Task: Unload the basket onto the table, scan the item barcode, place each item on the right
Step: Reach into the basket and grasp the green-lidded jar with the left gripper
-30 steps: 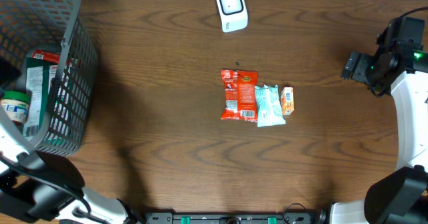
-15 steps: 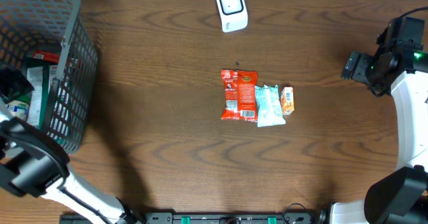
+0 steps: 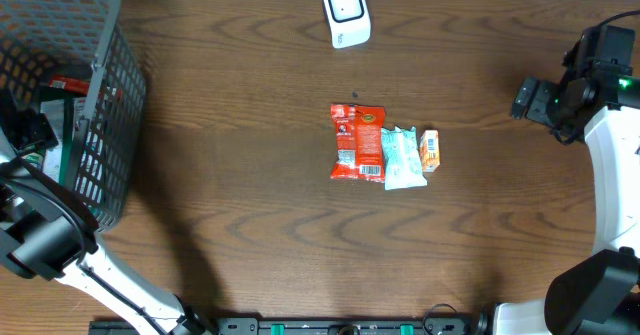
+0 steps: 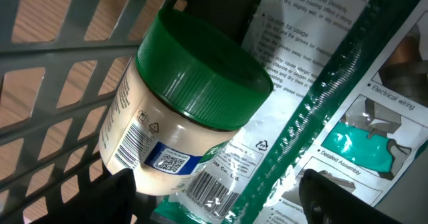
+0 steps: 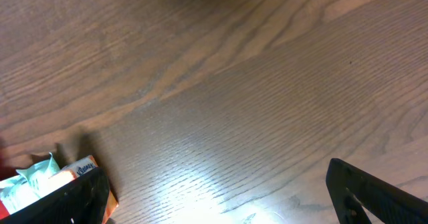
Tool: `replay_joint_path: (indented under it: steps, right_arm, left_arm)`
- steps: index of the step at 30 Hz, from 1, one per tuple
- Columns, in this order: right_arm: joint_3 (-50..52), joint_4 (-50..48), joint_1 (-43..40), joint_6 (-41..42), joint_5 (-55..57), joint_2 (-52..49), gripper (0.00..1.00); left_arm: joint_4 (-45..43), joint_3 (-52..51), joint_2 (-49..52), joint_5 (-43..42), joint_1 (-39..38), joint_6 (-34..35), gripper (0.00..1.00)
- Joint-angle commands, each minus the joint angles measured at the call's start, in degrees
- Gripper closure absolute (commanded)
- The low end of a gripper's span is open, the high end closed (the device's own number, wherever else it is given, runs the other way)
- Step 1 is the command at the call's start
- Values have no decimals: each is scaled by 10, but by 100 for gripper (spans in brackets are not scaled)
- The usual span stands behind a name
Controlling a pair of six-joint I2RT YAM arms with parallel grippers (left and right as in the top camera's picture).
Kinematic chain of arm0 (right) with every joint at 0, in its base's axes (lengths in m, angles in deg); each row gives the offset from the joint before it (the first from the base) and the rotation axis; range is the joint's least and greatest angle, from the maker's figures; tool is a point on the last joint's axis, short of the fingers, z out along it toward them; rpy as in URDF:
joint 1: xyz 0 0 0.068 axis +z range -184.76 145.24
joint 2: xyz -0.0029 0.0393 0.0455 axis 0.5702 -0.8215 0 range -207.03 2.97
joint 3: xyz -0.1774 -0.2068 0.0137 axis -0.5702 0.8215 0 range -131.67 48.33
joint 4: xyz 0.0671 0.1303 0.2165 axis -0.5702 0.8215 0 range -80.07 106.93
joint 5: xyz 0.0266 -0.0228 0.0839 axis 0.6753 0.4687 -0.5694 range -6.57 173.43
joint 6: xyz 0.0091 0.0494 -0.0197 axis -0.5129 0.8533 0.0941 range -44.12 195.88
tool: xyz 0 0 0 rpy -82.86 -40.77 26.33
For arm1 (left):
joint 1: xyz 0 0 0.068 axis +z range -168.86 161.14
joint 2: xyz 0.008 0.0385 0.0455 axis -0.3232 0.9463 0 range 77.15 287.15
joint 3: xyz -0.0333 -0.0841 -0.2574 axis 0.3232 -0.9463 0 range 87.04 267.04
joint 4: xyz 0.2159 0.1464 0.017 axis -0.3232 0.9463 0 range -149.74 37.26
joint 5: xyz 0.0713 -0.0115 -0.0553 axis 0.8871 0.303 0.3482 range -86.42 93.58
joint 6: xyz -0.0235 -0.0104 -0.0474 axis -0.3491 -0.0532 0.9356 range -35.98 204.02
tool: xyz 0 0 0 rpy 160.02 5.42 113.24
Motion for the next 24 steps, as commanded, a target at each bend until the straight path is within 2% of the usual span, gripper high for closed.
replay_joint_path:
  steps: [1,11,16,24]
  right_arm:
    - [-5,0,0,0,3,2,1]
    - [-5,0,0,0,3,2,1]
    - [-5,0,0,0,3,2,1]
    - [-5,0,0,0,3,2,1]
  left_arm:
    - [-2,-1,2,-1,2,-38,23]
    - [-40,-2,4,-1,2,-78,22]
    - [-42,-2,6,0,2,-120,19]
    - [-50,-5,7,5,9,-121,19]
